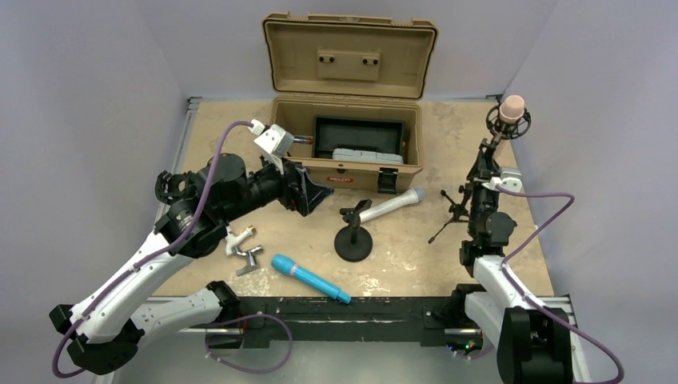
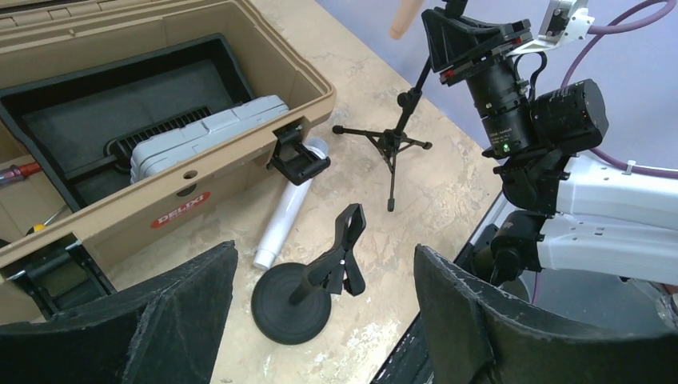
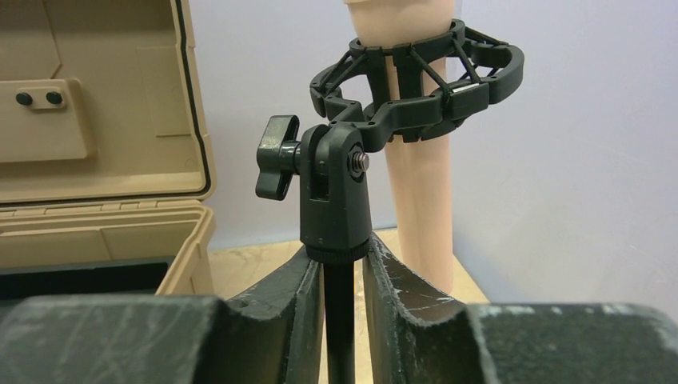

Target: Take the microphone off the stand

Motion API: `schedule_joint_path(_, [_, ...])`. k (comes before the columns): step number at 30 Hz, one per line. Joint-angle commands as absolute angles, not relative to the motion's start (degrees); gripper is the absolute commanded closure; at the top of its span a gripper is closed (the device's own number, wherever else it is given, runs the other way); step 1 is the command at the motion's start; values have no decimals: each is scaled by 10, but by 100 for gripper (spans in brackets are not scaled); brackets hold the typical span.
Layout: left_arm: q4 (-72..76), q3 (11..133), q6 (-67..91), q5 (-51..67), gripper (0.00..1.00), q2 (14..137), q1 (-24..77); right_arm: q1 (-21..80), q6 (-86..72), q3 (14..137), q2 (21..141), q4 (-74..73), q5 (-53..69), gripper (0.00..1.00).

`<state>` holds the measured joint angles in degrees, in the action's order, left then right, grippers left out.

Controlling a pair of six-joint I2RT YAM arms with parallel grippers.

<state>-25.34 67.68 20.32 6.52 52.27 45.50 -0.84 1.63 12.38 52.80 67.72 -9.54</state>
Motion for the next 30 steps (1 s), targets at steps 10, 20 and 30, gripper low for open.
schedule_joint_path(10, [-233,682,192,61,20,529,450,36,19,132,496,692,-151,65])
schedule_joint_path(20, [-232,682,203,73,20,532,440,51,27,132,496,675,-161,72])
schedule_joint_path(30, [-230,681,208,82,20,533,439,85,30,158,495,604,-199,68])
